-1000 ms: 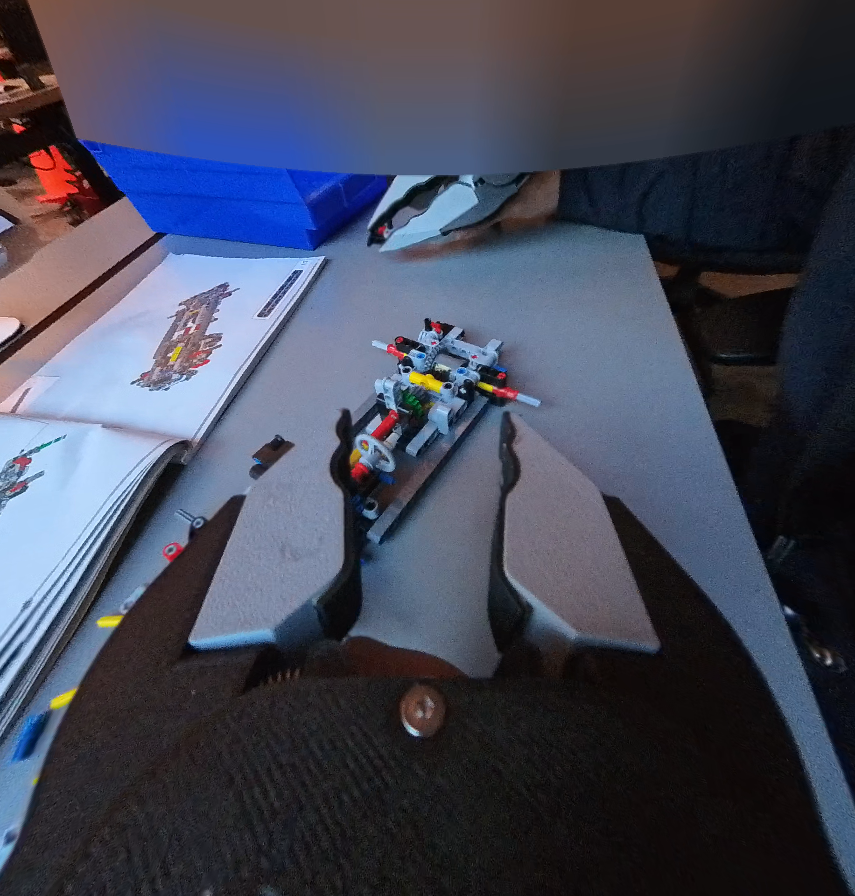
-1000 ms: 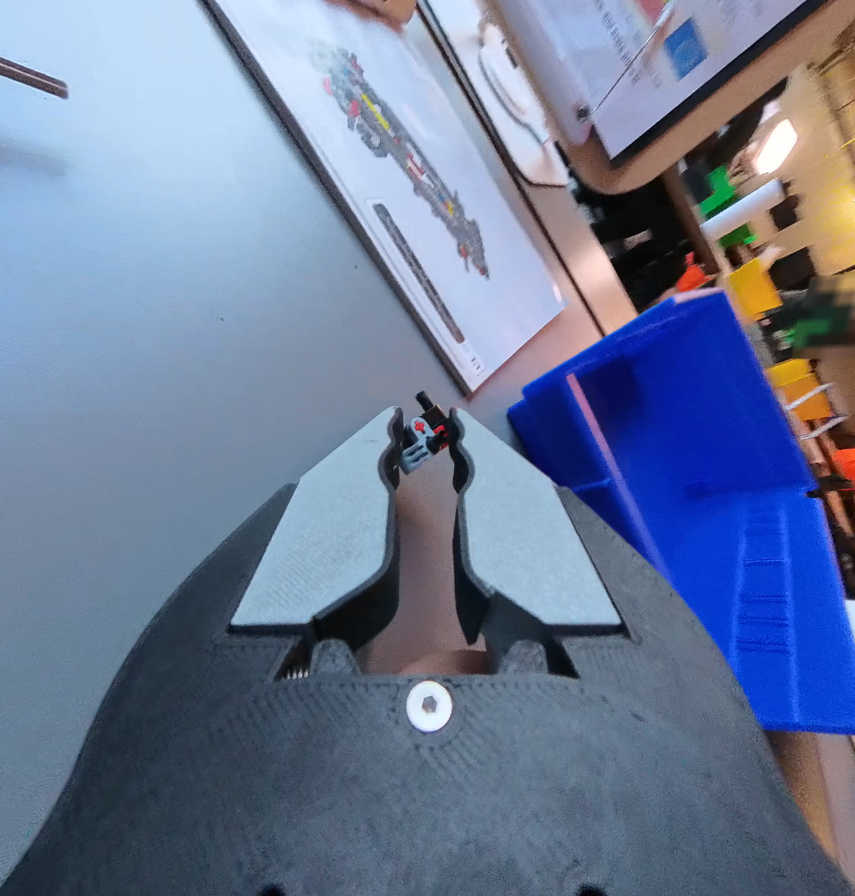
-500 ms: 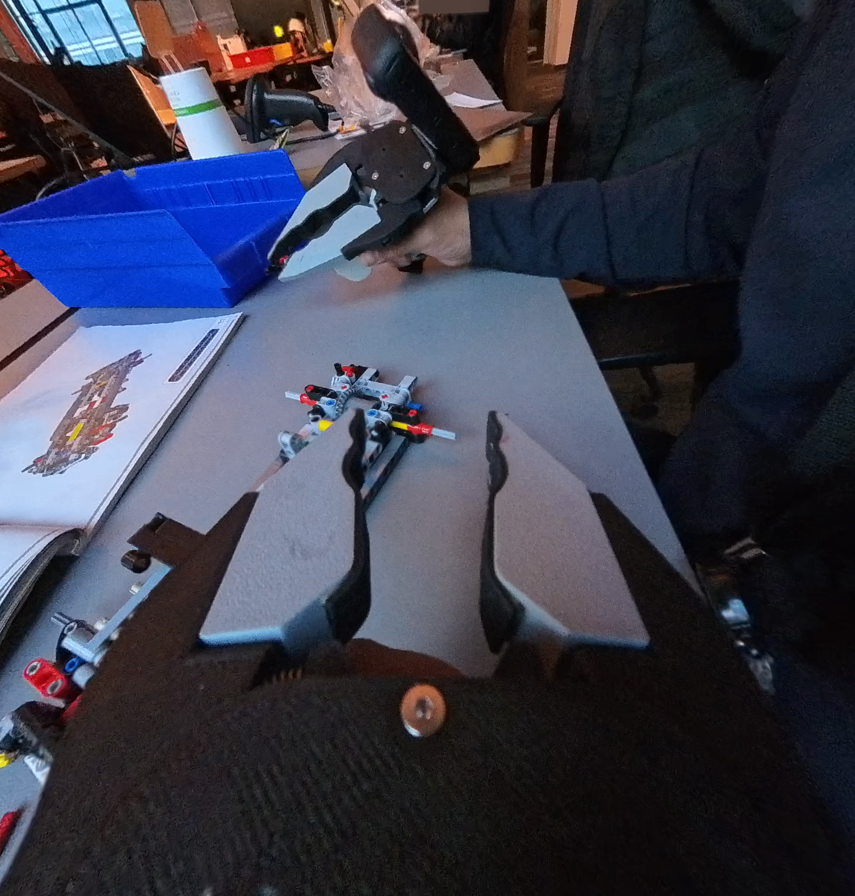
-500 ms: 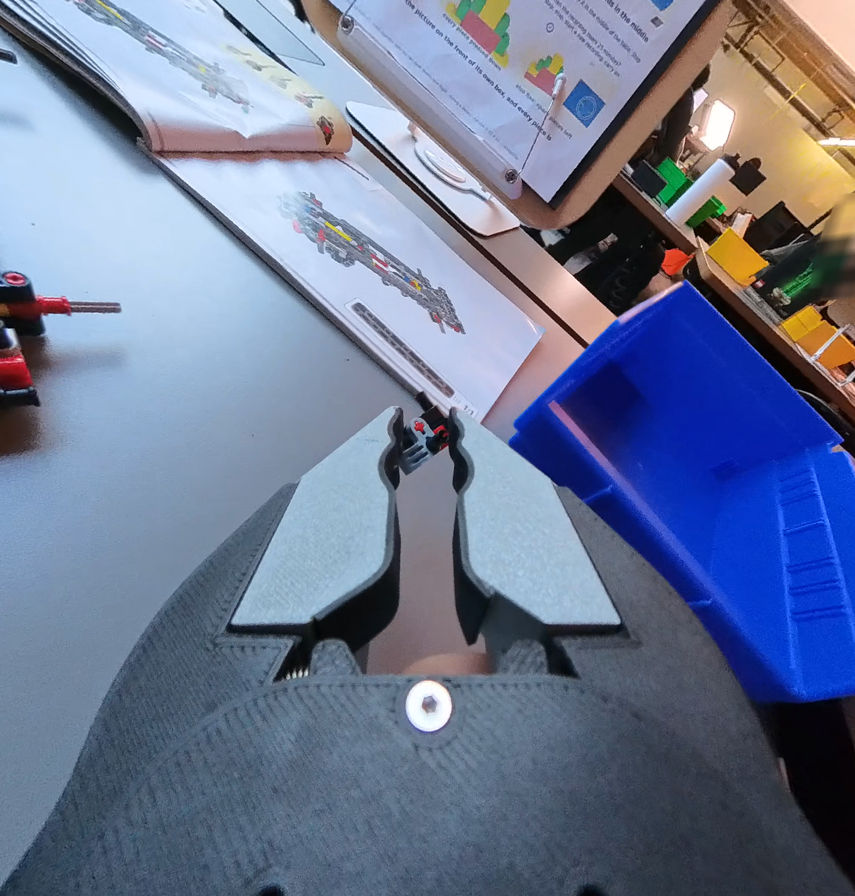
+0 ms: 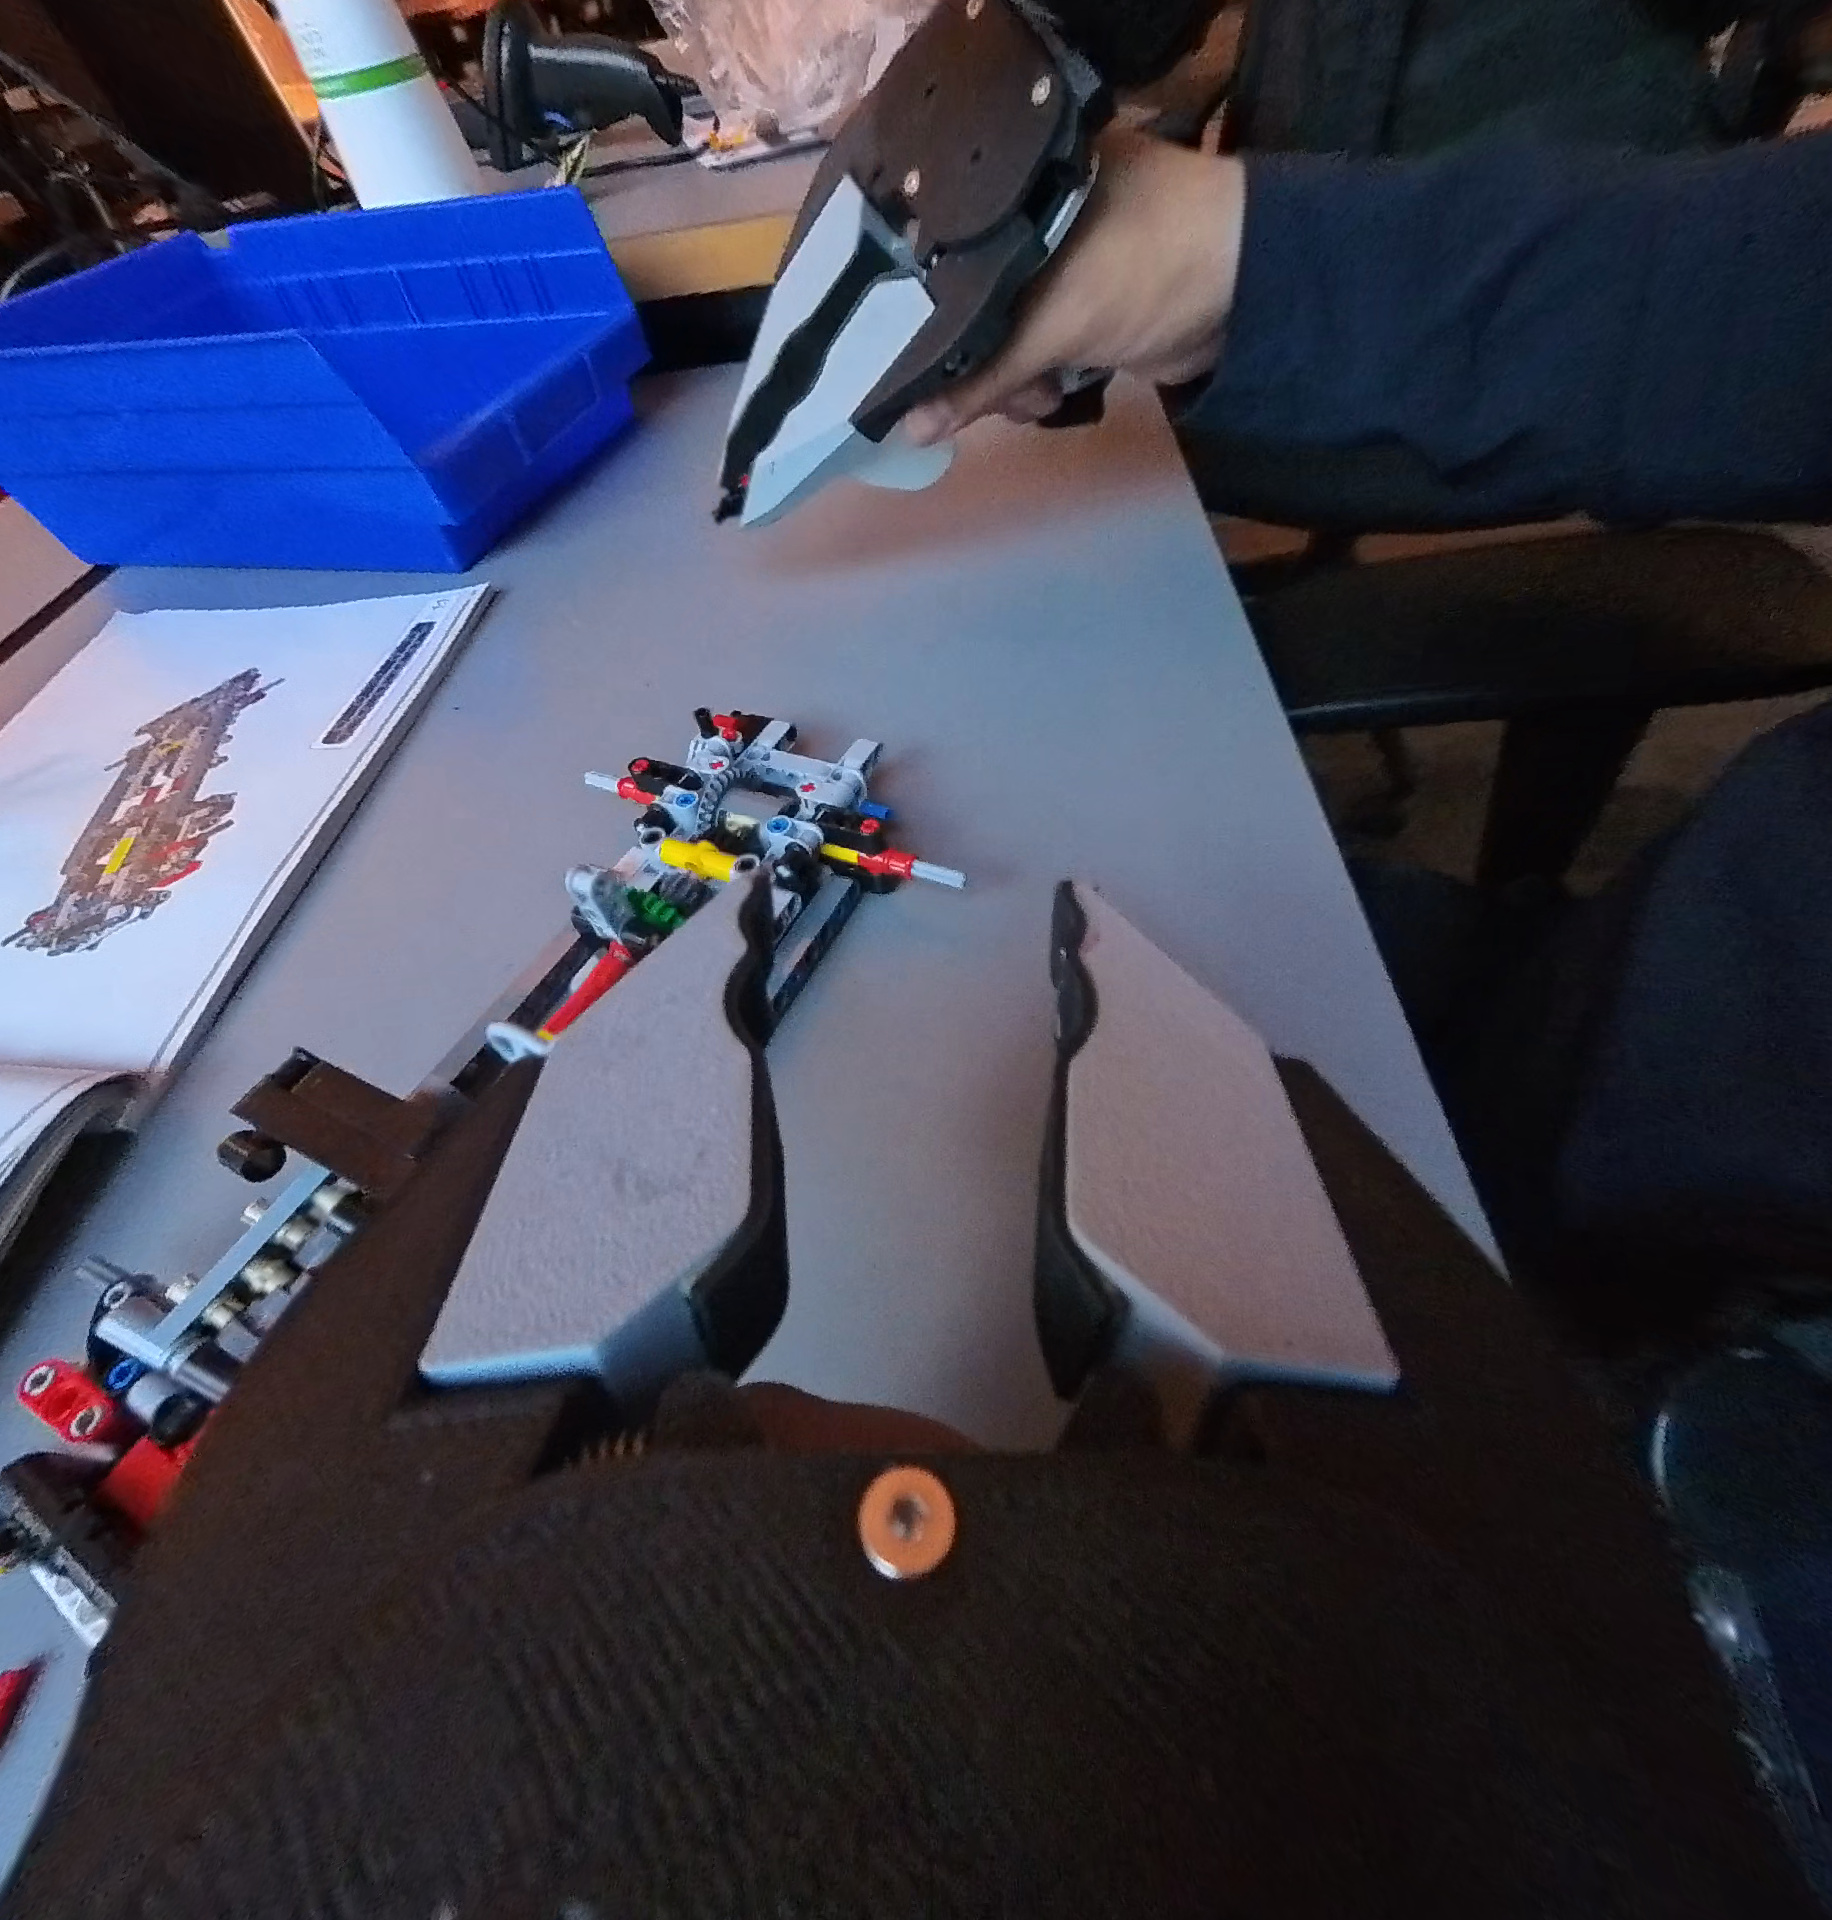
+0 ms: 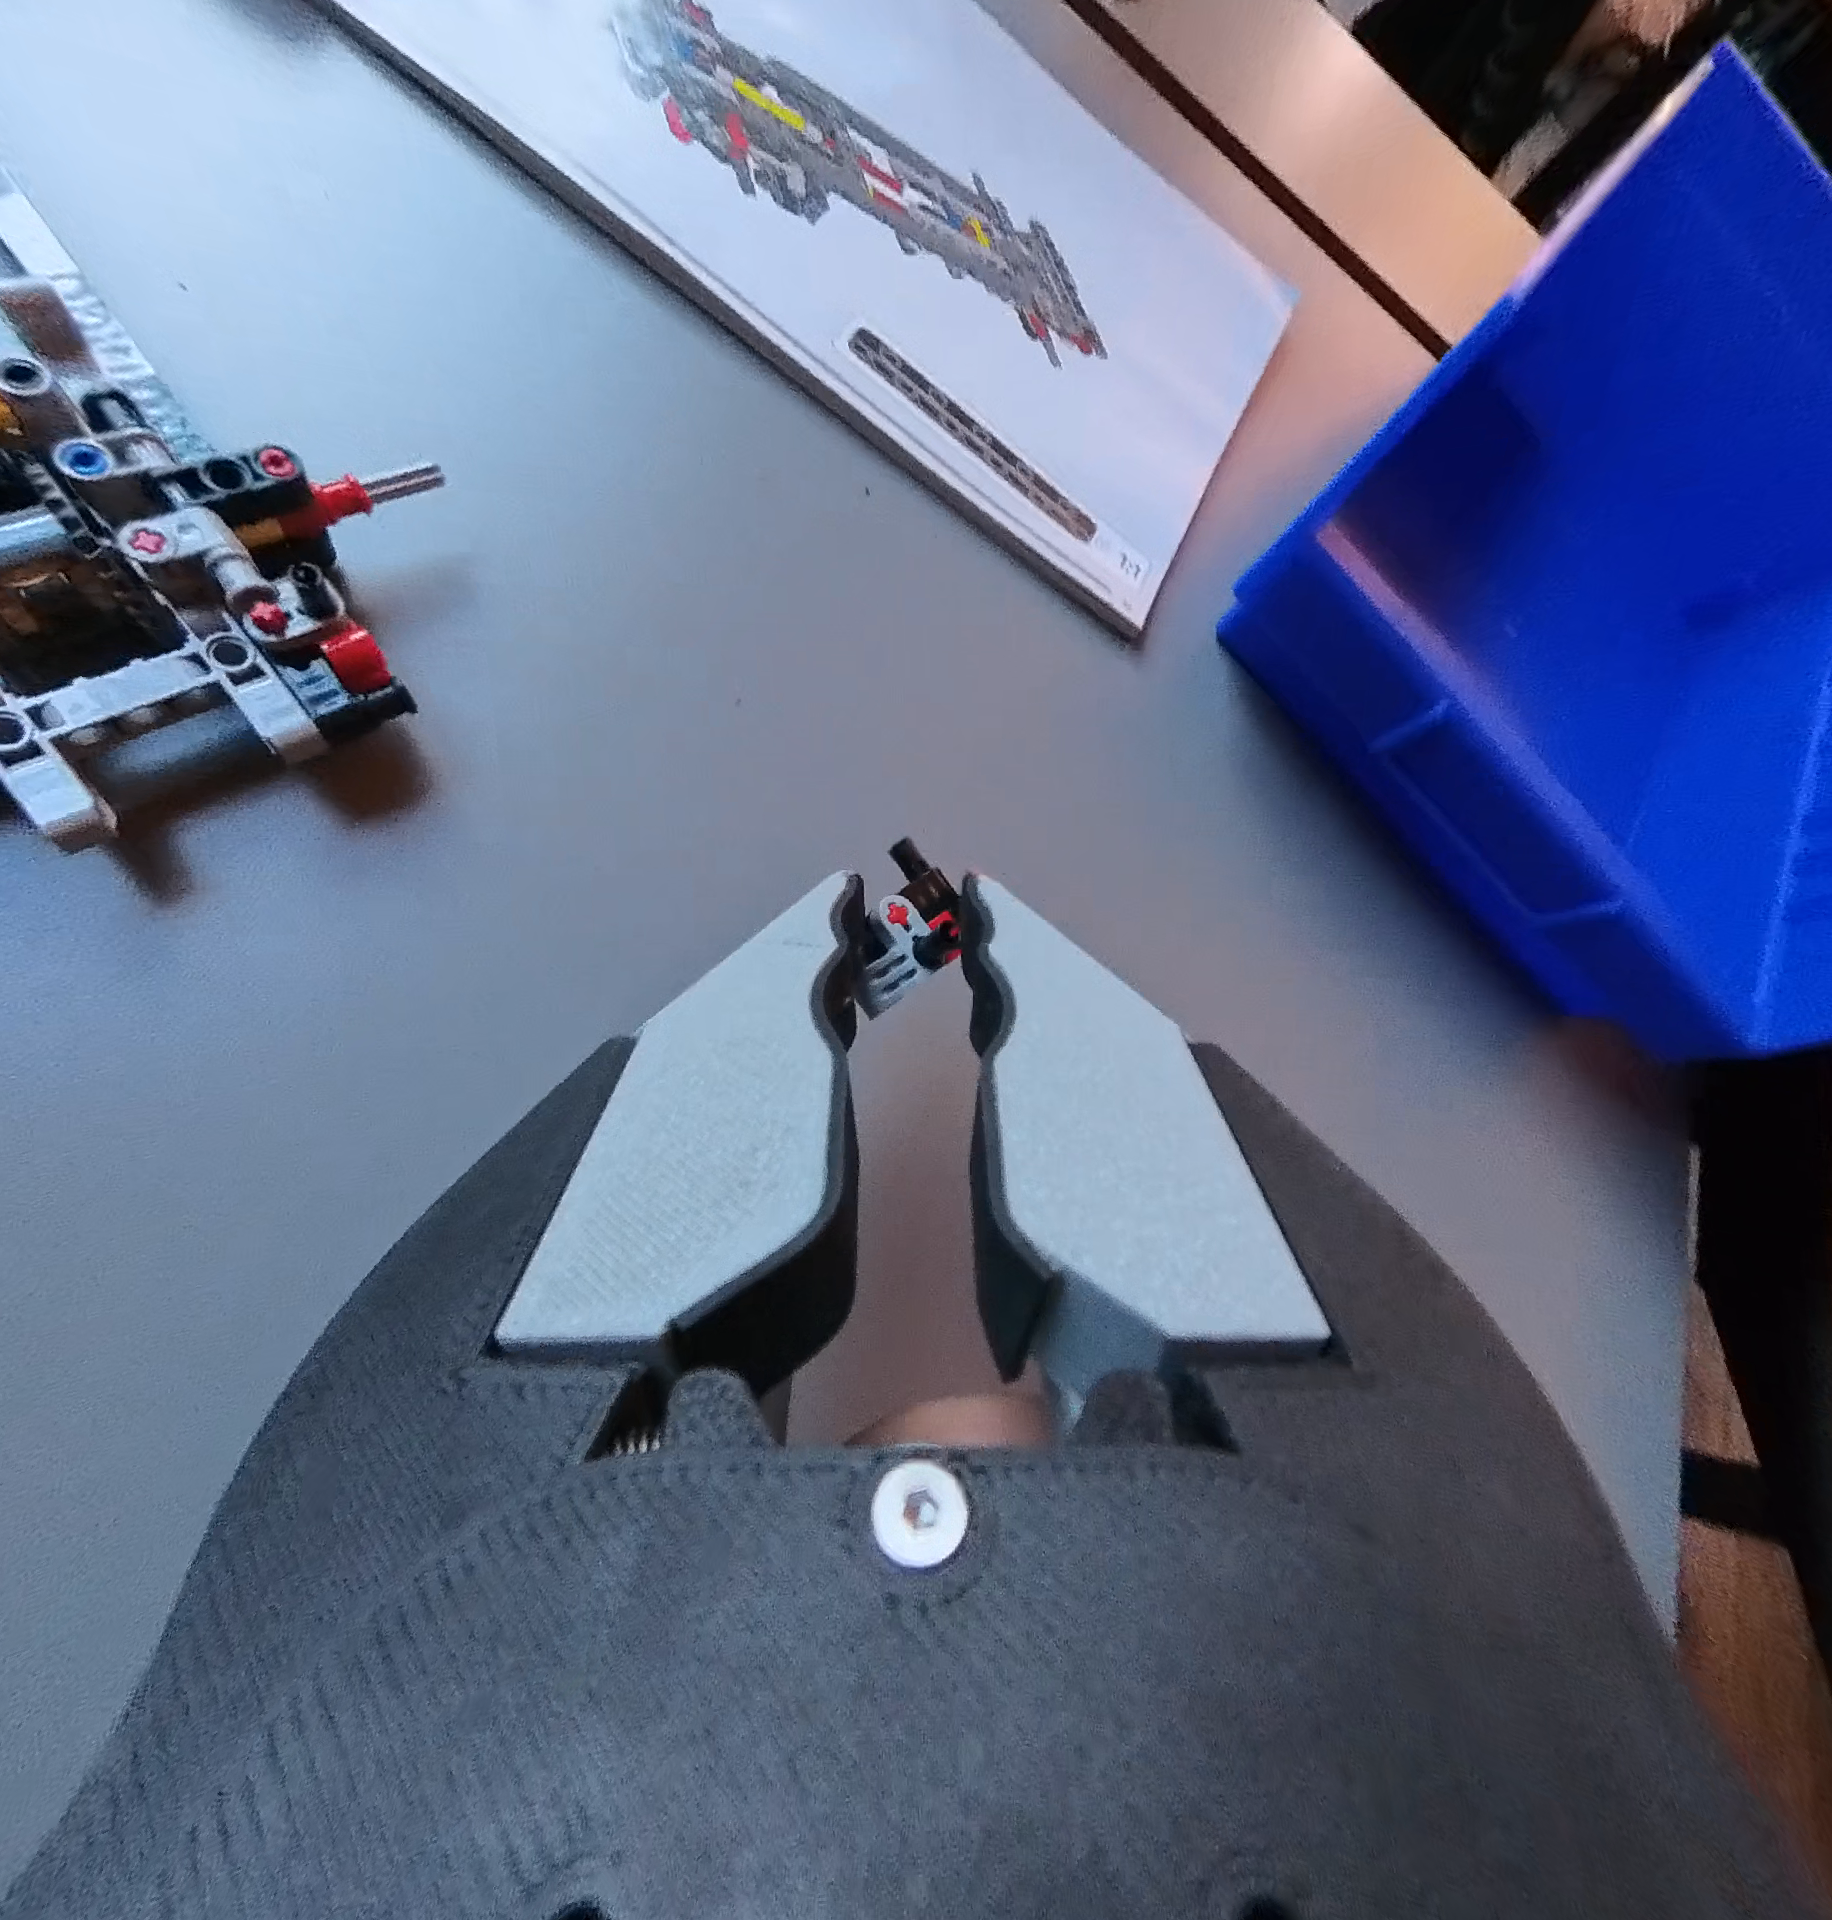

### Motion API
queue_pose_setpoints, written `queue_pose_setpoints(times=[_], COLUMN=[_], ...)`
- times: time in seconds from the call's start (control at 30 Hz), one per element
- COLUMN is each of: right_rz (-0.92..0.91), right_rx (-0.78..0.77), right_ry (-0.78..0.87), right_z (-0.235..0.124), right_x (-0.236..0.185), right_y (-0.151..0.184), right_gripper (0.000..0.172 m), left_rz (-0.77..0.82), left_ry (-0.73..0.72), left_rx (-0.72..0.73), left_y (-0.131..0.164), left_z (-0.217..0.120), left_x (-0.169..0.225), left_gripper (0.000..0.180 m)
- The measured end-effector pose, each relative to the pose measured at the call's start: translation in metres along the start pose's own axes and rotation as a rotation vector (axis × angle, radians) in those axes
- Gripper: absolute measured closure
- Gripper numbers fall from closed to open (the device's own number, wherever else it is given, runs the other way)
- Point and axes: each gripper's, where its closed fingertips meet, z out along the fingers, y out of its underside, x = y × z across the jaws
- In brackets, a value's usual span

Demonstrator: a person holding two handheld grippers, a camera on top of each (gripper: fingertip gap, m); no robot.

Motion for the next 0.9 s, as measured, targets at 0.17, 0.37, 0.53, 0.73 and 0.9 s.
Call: queue_pose_setpoints(times=[0.17, 0.37, 0.53, 0.73, 0.9], right_rz=[0.049, 0.036, 0.035, -0.02, -0.019], right_rx=[-0.048, -0.034, -0.019, -0.008, -0.055], right_ry=[-0.018, -0.094, -0.149, -0.183, -0.205], right_z=[-0.013, -0.017, -0.017, -0.011, -0.017], right_x=[-0.015, -0.043, -0.061, -0.077, -0.086], right_y=[0.007, 0.007, 0.003, 0.004, 0.013], right_gripper=[0.157, 0.157, 0.157, 0.157, 0.144], left_rz=[0.151, 0.302, 0.322, 0.268, 0.166], left_ry=[-0.031, -0.067, -0.091, -0.102, -0.048], left_rx=[-0.063, -0.135, -0.155, -0.166, -0.191], left_y=[0.008, 0.019, 0.021, 0.024, 0.027], left_z=[0.004, 0.009, 0.011, 0.008, 0.01], left_x=[0.012, 0.021, 0.019, 0.011, 0.008], left_gripper=[0.129, 0.129, 0.129, 0.129, 0.125])
